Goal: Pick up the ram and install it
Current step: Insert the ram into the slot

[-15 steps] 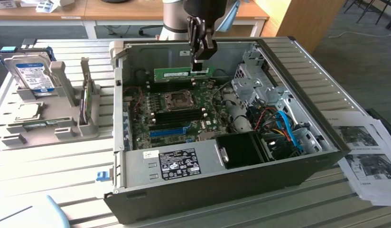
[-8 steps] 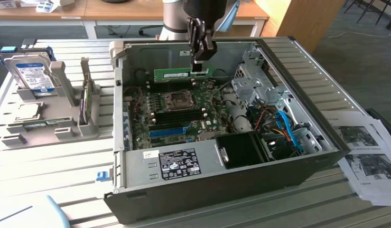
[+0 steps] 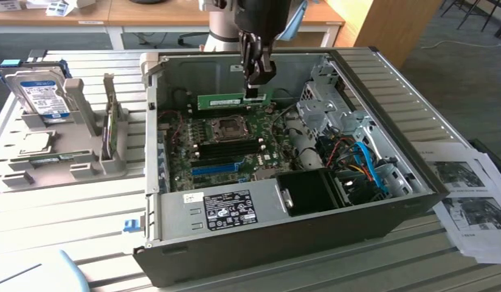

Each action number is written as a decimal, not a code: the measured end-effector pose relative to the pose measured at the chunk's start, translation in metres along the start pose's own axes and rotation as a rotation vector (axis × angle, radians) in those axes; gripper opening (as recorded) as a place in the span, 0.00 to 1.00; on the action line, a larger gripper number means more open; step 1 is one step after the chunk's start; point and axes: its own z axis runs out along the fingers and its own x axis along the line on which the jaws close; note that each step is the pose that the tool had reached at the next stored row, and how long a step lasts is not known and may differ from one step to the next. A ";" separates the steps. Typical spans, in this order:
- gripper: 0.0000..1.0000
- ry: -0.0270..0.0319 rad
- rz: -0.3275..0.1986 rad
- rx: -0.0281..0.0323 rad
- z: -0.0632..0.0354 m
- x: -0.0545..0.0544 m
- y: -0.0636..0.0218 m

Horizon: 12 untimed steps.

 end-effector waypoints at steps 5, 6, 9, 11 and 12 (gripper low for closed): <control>0.11 0.0001 0.000 0.0001 0.0091 0.000 -0.0001; 0.11 0.0000 0.000 0.0003 0.0109 0.000 -0.0001; 0.11 0.0000 0.000 0.0005 0.0164 0.000 -0.0001; 0.11 0.0001 0.000 0.0005 0.0199 -0.001 -0.0001; 0.11 0.0002 0.000 0.0005 0.0217 -0.001 -0.0002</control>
